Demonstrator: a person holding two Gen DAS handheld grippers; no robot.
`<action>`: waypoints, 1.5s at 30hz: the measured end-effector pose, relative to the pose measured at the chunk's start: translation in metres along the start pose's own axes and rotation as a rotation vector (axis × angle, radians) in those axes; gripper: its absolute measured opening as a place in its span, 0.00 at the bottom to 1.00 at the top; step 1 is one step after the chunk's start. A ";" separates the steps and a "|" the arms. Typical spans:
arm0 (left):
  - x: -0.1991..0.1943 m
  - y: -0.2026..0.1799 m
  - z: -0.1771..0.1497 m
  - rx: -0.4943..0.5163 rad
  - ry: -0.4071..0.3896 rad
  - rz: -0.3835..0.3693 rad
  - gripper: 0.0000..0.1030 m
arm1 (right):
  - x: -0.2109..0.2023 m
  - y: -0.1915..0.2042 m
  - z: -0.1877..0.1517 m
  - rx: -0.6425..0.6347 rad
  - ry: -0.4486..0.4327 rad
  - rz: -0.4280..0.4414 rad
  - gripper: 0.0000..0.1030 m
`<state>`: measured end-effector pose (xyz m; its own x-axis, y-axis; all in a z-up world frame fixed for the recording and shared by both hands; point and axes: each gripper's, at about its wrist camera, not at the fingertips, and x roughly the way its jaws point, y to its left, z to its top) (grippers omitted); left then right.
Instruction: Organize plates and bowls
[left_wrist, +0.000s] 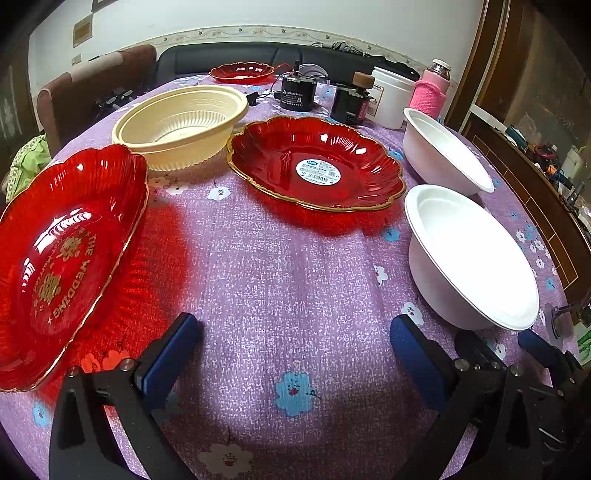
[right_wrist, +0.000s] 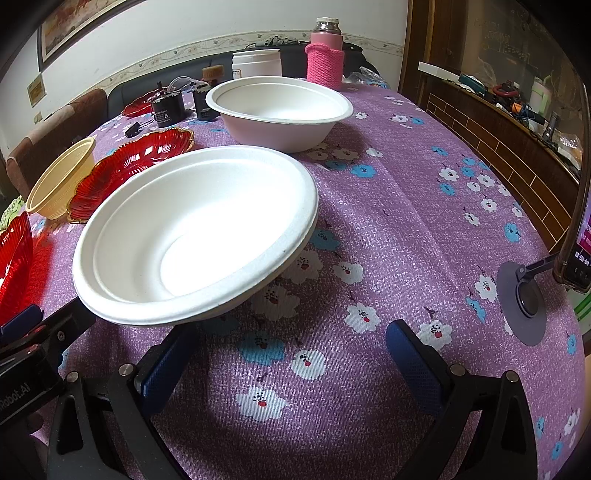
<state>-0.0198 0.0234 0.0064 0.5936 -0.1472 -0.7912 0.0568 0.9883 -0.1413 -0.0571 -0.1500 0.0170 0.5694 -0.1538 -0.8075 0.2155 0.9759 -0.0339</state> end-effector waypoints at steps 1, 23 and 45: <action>0.000 0.000 0.000 0.000 0.000 0.000 1.00 | 0.000 0.000 0.000 0.001 0.000 0.000 0.99; 0.001 0.000 -0.001 -0.006 -0.005 0.007 1.00 | 0.000 0.000 0.000 0.002 -0.001 -0.001 0.99; 0.002 -0.001 -0.002 -0.007 -0.005 0.010 1.00 | 0.000 -0.001 0.000 0.002 -0.001 0.000 0.99</action>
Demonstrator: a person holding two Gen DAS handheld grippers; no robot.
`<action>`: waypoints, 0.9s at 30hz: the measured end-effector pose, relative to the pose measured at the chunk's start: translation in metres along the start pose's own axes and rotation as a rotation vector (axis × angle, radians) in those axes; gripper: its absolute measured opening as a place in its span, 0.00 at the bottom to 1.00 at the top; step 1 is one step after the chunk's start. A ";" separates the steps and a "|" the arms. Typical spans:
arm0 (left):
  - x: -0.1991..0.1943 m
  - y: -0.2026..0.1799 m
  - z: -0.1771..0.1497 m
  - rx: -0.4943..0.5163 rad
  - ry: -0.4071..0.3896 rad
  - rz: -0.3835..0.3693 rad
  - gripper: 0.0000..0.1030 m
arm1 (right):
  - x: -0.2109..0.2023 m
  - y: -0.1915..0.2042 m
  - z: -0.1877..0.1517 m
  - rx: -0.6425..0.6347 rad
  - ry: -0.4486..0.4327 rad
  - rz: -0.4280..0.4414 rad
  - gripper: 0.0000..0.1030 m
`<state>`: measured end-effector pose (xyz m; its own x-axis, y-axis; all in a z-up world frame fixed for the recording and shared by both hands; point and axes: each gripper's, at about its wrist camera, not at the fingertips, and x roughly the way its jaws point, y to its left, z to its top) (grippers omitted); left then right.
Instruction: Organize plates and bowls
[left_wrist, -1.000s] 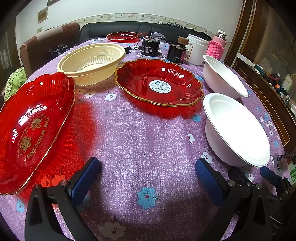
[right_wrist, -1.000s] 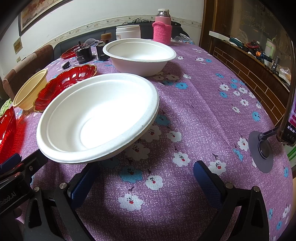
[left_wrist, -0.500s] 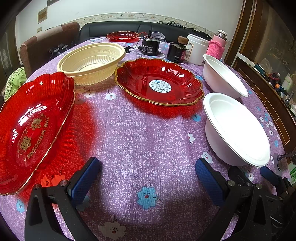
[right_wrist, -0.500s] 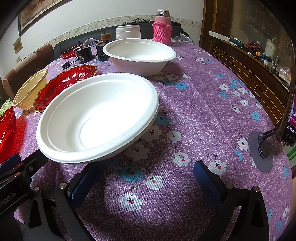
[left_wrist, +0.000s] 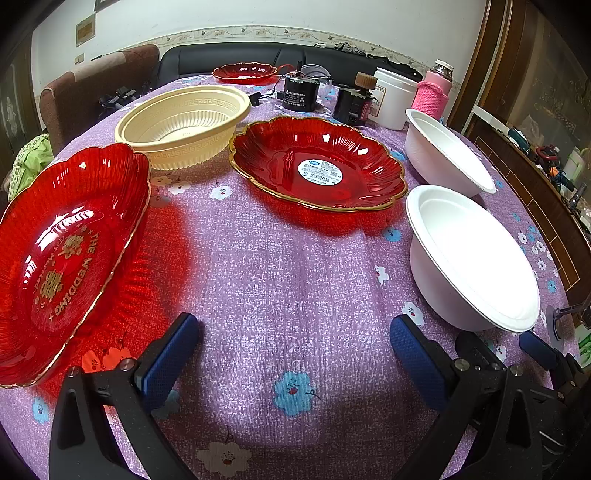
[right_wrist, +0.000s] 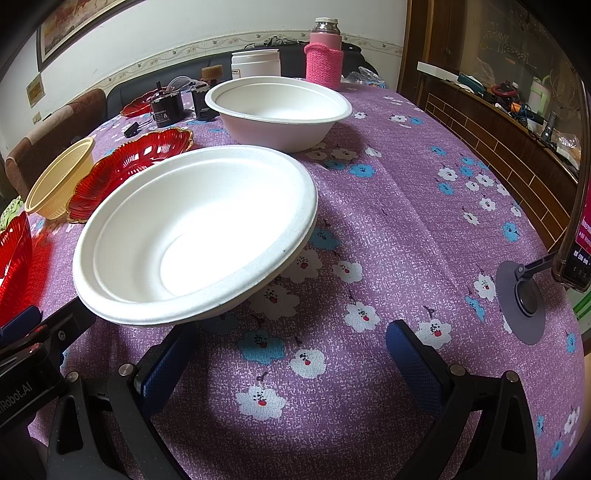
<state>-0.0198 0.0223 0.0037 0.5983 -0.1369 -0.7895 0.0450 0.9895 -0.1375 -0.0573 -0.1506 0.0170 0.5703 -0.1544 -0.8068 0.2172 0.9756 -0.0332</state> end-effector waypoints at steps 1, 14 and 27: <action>0.000 0.000 0.000 0.000 0.000 0.000 1.00 | 0.000 0.000 0.000 0.000 0.000 0.000 0.99; 0.000 0.000 -0.001 -0.003 -0.006 0.003 1.00 | 0.000 0.000 0.000 0.000 0.000 0.000 0.99; -0.009 -0.016 -0.002 0.019 0.077 0.014 0.91 | -0.002 -0.005 0.000 -0.031 0.067 0.034 0.99</action>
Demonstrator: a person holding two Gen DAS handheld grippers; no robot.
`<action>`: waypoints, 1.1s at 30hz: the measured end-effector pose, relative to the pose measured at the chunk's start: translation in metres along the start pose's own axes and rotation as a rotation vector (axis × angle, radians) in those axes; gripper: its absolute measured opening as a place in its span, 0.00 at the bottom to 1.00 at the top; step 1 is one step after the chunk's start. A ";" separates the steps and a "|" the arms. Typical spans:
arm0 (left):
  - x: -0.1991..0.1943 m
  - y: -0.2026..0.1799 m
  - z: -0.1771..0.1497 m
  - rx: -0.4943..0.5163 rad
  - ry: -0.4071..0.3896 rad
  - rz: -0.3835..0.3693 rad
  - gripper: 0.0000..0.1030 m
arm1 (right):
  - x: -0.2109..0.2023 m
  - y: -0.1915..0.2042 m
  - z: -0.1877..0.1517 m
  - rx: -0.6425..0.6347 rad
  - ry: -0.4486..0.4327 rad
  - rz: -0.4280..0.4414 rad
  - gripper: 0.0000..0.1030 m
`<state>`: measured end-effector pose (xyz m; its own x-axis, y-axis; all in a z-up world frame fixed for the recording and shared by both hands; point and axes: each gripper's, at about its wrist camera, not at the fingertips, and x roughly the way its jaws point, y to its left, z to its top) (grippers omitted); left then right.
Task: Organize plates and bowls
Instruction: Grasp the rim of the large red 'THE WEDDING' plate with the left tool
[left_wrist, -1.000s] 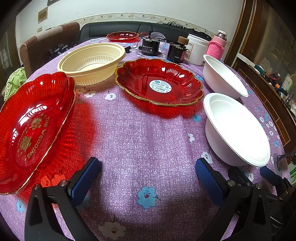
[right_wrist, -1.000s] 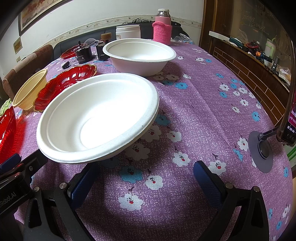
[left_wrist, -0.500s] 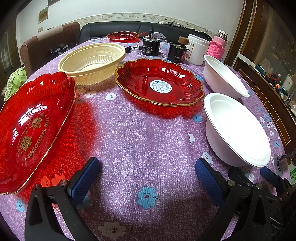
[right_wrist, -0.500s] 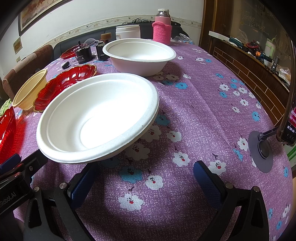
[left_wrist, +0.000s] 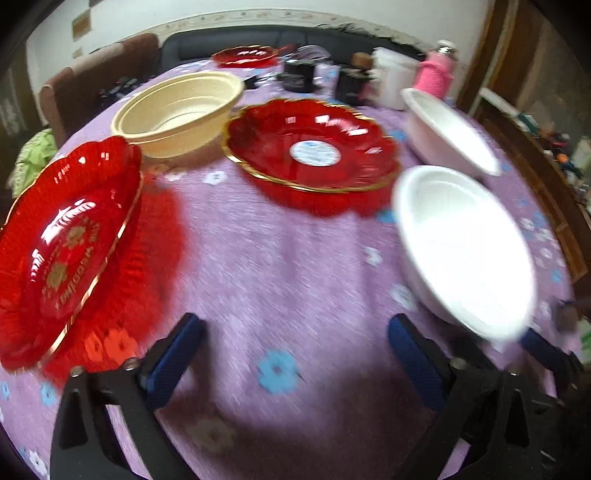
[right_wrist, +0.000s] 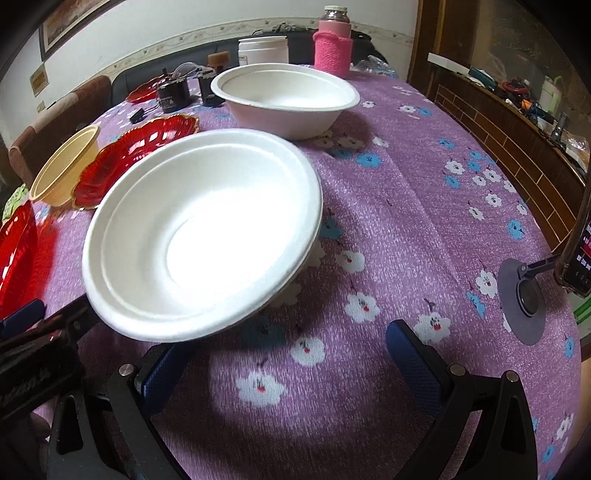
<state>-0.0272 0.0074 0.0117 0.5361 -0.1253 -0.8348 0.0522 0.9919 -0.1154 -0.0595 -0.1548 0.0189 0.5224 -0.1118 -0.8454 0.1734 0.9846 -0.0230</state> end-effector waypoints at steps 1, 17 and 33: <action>-0.009 -0.003 -0.004 0.014 -0.010 -0.021 0.90 | -0.003 -0.002 -0.003 0.001 -0.005 0.005 0.99; -0.159 0.095 -0.047 -0.019 -0.204 -0.247 0.91 | -0.139 0.051 -0.014 -0.080 -0.278 0.180 0.99; -0.188 0.194 -0.047 -0.229 -0.363 0.024 0.91 | -0.091 0.173 -0.021 -0.146 -0.170 0.477 0.81</action>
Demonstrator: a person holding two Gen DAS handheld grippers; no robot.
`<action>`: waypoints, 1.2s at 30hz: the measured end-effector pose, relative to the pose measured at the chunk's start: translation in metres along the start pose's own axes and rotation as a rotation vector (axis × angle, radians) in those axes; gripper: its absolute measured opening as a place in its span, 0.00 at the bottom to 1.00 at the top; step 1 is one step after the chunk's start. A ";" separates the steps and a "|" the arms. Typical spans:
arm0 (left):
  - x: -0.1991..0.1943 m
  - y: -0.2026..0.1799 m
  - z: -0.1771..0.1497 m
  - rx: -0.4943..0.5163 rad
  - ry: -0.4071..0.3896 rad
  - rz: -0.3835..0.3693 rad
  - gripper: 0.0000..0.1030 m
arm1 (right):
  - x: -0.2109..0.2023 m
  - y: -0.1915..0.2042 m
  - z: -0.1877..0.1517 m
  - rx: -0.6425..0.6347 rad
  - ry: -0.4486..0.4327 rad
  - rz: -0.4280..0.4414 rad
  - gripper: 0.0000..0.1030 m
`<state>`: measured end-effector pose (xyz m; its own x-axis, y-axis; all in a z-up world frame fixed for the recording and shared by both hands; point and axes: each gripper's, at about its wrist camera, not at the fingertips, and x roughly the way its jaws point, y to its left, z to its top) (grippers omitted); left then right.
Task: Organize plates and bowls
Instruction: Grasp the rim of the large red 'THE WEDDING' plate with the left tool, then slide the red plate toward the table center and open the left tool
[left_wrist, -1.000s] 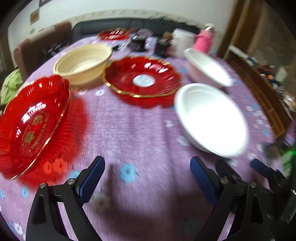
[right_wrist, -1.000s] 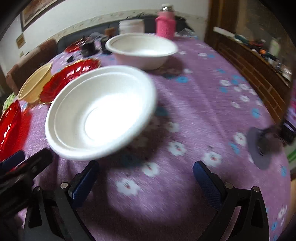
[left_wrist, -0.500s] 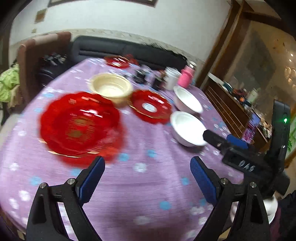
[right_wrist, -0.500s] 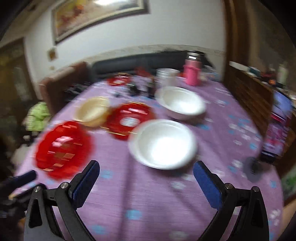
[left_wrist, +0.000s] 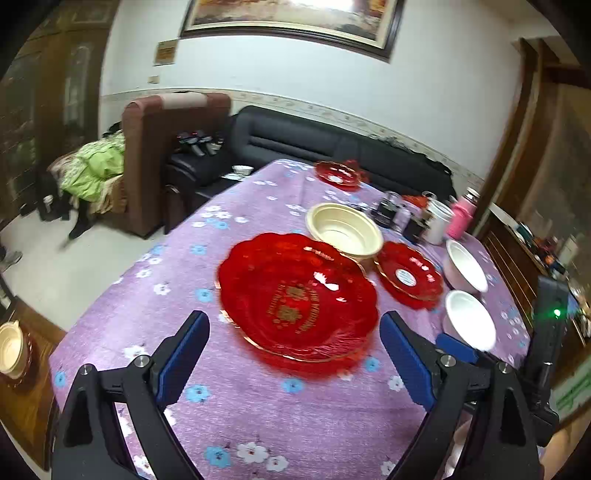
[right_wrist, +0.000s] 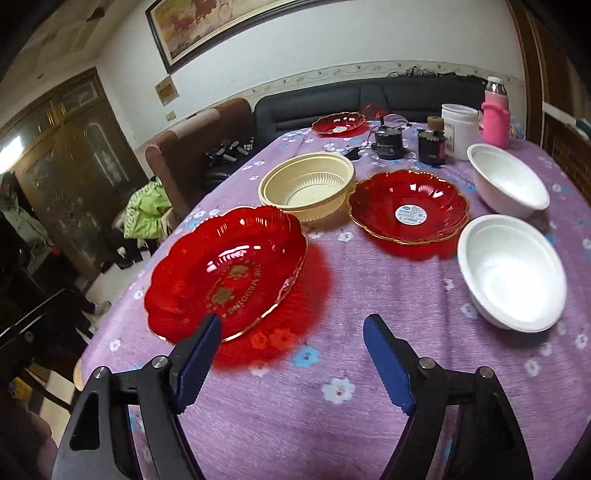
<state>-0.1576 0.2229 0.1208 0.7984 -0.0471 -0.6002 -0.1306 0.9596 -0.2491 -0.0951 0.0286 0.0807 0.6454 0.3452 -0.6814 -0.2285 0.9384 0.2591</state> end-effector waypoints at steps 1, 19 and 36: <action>-0.001 0.004 0.000 -0.016 0.004 -0.013 0.91 | 0.001 -0.002 -0.001 0.014 -0.006 0.007 0.81; 0.076 0.084 0.037 -0.140 0.138 0.019 0.81 | 0.037 -0.003 0.034 -0.004 0.057 -0.022 0.74; 0.189 0.076 0.040 -0.078 0.372 0.008 0.25 | 0.122 -0.001 0.043 0.050 0.235 0.025 0.17</action>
<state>0.0075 0.2980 0.0189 0.5310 -0.1509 -0.8338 -0.1919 0.9370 -0.2919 0.0147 0.0695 0.0268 0.4514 0.3671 -0.8133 -0.2021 0.9298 0.3075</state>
